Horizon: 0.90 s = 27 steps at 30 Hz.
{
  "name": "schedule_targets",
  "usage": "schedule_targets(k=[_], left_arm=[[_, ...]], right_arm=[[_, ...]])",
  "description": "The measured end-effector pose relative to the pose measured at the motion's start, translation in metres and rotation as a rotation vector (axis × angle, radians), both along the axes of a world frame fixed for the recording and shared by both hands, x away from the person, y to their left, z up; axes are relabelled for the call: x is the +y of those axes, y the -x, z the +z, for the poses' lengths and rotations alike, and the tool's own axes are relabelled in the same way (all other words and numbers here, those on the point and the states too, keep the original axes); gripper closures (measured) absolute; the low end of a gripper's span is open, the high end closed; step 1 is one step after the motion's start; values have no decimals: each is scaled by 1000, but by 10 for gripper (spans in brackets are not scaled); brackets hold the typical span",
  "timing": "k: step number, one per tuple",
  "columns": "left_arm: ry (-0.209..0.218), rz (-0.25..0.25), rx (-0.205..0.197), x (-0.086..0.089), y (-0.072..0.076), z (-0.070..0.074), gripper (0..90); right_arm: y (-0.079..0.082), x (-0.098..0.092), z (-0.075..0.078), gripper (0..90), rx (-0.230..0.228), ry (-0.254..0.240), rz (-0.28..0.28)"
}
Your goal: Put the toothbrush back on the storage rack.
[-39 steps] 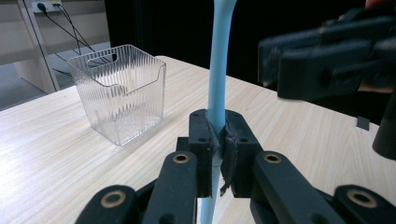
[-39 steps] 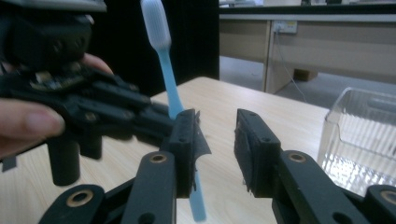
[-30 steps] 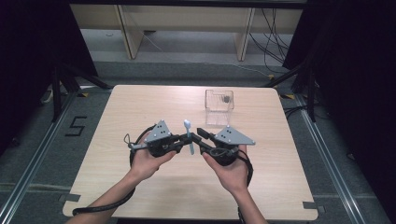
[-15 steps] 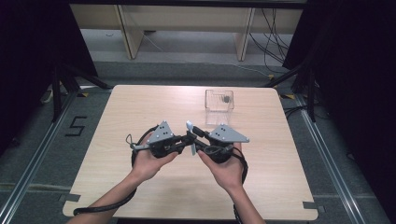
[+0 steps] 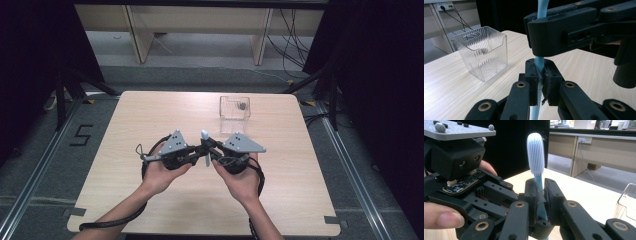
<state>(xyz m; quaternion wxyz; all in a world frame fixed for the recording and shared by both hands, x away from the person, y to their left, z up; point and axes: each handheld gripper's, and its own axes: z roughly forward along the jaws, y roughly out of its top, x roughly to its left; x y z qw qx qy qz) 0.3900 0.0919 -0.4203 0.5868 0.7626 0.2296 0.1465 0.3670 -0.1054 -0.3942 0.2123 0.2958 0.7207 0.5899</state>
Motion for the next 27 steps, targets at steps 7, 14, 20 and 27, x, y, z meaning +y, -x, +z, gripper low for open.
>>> schedule_targets(k=[7,14,20,27], left_arm=[[4,0,-23,0,0,2,790],[-62,24,-77,11,5,1,589],[-128,78,-100,32,10,-3,453],[-167,142,-99,61,14,-11,377]], right_arm=[[1,-4,3,848,-11,1,-14],[-6,-19,7,849,-51,4,-76],[-12,-32,7,849,-47,-7,-116],[-16,-43,5,849,-38,-8,-149]])
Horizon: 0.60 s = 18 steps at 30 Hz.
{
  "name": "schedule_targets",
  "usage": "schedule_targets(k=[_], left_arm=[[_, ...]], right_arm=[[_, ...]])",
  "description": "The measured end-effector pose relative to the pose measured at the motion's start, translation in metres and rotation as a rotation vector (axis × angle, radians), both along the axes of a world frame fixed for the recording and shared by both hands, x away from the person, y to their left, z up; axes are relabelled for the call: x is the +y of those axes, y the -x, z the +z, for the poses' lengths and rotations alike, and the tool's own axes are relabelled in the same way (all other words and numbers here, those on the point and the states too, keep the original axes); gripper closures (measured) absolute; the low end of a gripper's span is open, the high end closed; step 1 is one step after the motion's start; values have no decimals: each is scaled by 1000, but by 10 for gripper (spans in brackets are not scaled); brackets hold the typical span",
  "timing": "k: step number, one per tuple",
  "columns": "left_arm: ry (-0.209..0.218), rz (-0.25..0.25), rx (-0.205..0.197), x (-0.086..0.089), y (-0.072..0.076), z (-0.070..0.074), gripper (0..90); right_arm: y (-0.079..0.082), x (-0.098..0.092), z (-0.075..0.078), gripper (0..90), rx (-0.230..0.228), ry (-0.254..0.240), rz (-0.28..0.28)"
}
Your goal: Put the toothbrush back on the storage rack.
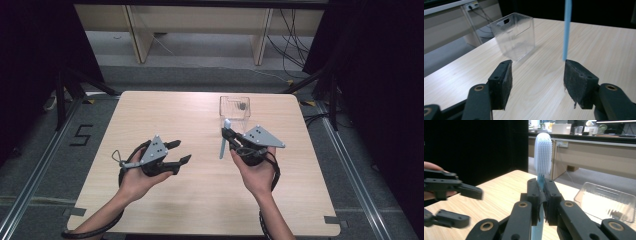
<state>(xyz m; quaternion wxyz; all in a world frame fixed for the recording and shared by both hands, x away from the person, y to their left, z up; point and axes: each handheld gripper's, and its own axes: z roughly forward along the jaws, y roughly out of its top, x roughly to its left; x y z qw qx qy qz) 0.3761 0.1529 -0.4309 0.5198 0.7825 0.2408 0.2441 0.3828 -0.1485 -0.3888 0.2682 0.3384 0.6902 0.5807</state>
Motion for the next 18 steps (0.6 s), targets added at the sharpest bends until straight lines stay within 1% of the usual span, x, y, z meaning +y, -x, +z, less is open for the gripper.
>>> schedule_targets(k=[1,2,3,4,5,6,7,8,9,10,11,12,13,14,15,16,17,18], left_arm=[[13,21,-4,9,1,-6,362],[13,21,-4,9,1,-6,353],[-2,44,-5,20,2,-11,347],[-2,54,-4,25,3,-13,345],[6,64,1,30,3,-16,344],[6,64,1,30,3,-16,344],[18,84,8,40,3,-20,344],[25,100,12,45,4,-22,344],[34,111,10,49,5,-24,345],[43,120,8,53,6,-26,345],[43,120,8,53,6,-26,345],[66,128,3,58,7,-31,345],[67,133,2,61,8,-34,344],[57,145,12,63,10,-37,345],[59,145,16,64,10,-40,344],[59,145,16,64,10,-40,344],[66,156,25,66,12,-46,344],[68,159,24,66,12,-49,344]], right_arm=[[-2,-4,0,849,-13,7,-9],[-1,-4,0,849,12,-20,-9],[-3,-8,1,849,-9,7,-17],[-3,-8,1,849,13,-14,-13],[-4,-10,2,849,3,-5,-25],[-6,-11,2,848,-4,-7,-25],[-6,-12,2,849,-6,-9,-38],[-6,-13,3,849,14,-17,-37],[-7,-14,3,849,13,-21,-38],[-9,-16,3,849,-16,0,-54],[-9,-16,3,849,14,-20,-44],[-11,-18,4,849,-15,1,-57],[-12,-19,5,849,1,-9,-60],[-12,-19,5,848,9,-24,-55],[-14,-21,6,848,-13,-5,-72],[-14,-21,6,848,-13,-5,-72],[-14,-22,7,848,6,-16,-75],[-15,-22,7,848,-7,-15,-77]])
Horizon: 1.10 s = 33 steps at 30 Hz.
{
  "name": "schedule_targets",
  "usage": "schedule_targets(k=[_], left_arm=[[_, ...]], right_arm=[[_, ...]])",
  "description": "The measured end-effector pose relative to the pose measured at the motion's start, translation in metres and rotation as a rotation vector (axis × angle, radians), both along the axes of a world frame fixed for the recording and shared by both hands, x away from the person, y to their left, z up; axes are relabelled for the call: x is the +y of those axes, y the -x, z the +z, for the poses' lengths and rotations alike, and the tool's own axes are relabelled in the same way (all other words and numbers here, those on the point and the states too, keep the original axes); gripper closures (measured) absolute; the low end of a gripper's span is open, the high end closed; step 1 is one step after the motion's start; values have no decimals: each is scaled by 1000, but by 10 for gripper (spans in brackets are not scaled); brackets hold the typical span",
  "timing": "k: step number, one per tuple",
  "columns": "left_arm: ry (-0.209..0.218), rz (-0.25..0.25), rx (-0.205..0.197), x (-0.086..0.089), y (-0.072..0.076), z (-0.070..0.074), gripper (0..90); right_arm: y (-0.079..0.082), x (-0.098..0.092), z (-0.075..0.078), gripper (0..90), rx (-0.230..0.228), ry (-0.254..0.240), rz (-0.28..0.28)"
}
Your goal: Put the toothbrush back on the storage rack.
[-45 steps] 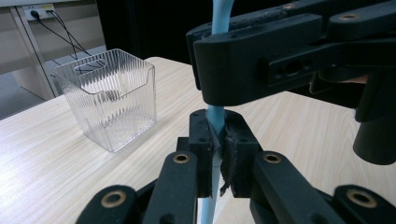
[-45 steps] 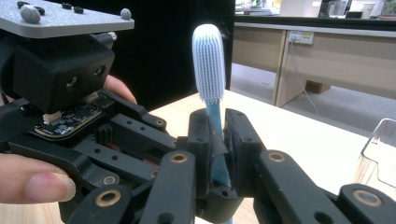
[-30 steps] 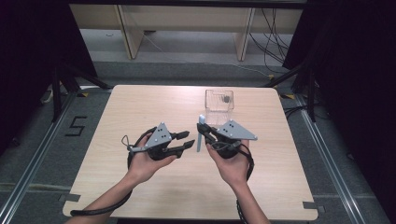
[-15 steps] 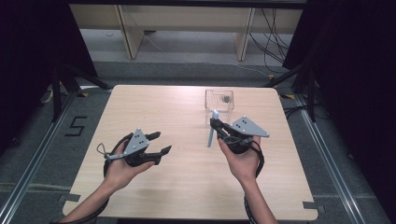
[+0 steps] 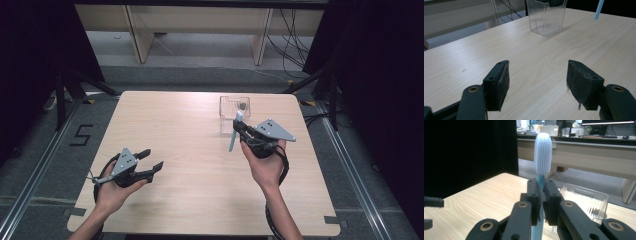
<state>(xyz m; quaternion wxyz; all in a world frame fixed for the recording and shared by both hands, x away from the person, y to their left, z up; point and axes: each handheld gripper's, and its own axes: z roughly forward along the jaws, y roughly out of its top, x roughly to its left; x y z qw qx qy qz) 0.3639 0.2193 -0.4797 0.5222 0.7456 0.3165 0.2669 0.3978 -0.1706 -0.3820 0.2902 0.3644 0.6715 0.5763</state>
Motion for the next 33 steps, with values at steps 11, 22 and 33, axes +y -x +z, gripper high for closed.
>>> schedule_targets(k=[11,22,33], left_arm=[[12,13,-19,2,1,-16,338],[17,22,-25,5,3,-28,336],[13,41,-39,8,3,-33,329]], right_arm=[[-3,-10,3,848,6,-8,-35],[-11,-16,6,848,5,-18,-63],[-23,-22,11,848,-9,-21,-94]])
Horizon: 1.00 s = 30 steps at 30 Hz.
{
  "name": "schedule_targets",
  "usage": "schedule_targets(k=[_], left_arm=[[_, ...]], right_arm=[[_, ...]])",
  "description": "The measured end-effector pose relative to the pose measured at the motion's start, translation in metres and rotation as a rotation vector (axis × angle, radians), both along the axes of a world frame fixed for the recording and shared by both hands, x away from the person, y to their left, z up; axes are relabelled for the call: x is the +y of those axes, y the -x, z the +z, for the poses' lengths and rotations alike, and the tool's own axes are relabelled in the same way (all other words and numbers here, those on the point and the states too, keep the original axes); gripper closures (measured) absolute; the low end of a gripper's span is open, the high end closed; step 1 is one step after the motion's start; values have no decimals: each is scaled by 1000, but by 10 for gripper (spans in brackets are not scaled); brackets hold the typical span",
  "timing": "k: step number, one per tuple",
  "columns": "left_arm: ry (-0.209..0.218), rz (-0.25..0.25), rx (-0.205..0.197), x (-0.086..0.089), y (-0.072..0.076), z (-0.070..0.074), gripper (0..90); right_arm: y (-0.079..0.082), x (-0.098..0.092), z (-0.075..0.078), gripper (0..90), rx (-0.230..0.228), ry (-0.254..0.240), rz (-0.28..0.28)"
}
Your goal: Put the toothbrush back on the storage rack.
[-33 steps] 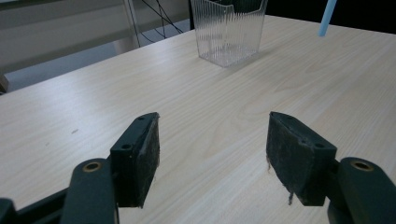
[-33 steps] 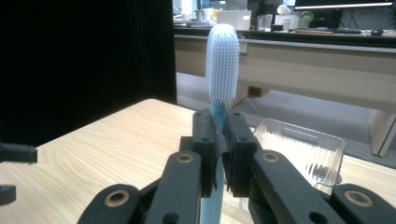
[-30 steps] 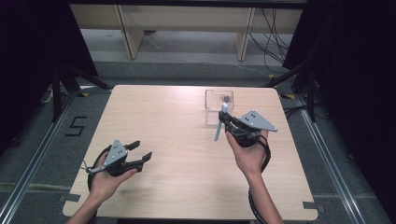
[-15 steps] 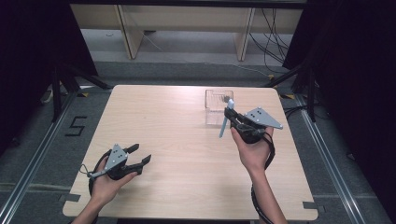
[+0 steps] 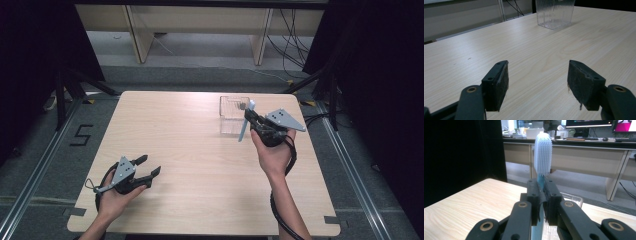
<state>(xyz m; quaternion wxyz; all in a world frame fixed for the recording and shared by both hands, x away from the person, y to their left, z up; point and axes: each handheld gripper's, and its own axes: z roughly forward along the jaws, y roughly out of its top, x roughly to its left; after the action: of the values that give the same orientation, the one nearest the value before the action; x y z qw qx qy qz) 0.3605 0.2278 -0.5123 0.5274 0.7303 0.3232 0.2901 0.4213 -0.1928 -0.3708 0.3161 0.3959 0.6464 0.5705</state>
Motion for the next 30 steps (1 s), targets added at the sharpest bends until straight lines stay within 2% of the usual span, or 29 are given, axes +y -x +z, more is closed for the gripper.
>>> schedule_targets(k=[3,5,6,7,8,9,10,15,17,20,21,22,23,26,28,29,30], left_arm=[[2,-1,-6,0,0,-1,329],[15,-5,-16,0,-1,-3,328],[16,-6,-19,0,-2,-3,328],[15,-5,-19,0,-2,-4,328],[3,4,-6,0,0,-3,328],[3,3,-7,0,0,-3,327],[2,3,-8,1,0,-4,328],[9,5,-9,1,0,-5,327],[11,5,-10,2,0,-6,327],[23,-5,-20,1,-1,-9,327],[11,5,-7,1,0,-8,327],[11,5,-4,1,0,-9,327],[11,7,-4,1,0,-9,327],[16,6,-6,1,0,-10,327],[20,1,-23,2,-1,-10,327],[14,9,-12,3,0,-10,327],[15,10,-11,3,0,-10,326]], right_arm=[[-2,-1,2,848,9,0,-7],[-5,-4,4,848,-7,16,-13],[-5,-3,4,848,-3,0,-13],[-6,-4,5,848,6,-3,-14],[-8,-5,6,848,-11,8,-23],[-8,-4,7,848,-3,-5,-23],[-10,-6,8,848,-9,9,-27],[-16,-6,10,848,-2,-3,-41],[-20,-8,12,848,-7,12,-39],[-23,-6,13,848,12,-3,-58],[-27,-8,13,848,-15,15,-56],[-28,-7,13,848,-9,2,-52],[-29,-8,14,848,-8,16,-62],[-31,-9,14,848,-14,13,-65],[-35,-9,14,848,-15,11,-67],[-36,-9,14,848,-17,16,-72],[-36,-8,15,848,-7,1,-75]])
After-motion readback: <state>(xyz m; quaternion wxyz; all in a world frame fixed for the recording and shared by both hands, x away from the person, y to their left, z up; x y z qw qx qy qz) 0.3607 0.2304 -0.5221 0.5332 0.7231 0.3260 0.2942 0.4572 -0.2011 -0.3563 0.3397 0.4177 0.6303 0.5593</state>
